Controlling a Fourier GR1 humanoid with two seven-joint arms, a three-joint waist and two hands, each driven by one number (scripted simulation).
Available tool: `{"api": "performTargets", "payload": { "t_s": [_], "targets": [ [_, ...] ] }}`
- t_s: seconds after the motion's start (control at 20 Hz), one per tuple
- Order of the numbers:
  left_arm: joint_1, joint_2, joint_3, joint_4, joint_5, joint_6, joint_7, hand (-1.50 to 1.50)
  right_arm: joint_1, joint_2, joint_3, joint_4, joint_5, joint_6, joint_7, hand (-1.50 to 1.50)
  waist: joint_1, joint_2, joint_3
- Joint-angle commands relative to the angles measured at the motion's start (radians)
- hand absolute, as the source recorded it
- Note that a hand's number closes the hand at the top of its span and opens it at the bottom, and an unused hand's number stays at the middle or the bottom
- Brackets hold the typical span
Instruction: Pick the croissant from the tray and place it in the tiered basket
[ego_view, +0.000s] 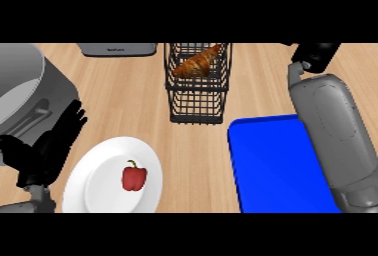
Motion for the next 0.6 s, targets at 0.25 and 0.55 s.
{"api": "performTargets", "payload": {
  "t_s": [0.25, 0.55],
  "targets": [
    [0.022, 0.013, 0.029, -0.020, 0.025, -0.021, 0.009, 0.00, 0.335, -0.246, -0.171, -0.396, -0.146, 0.174, 0.029, -1.50, -0.006, 0.000, 0.001],
    [-0.039, 0.035, 0.056, 0.108, 0.010, -0.057, -0.085, 0.00, 0.492, -0.302, -0.318, -0.482, -0.297, 0.320, -0.057, -1.50, 0.005, 0.006, 0.000]
  ]
}}
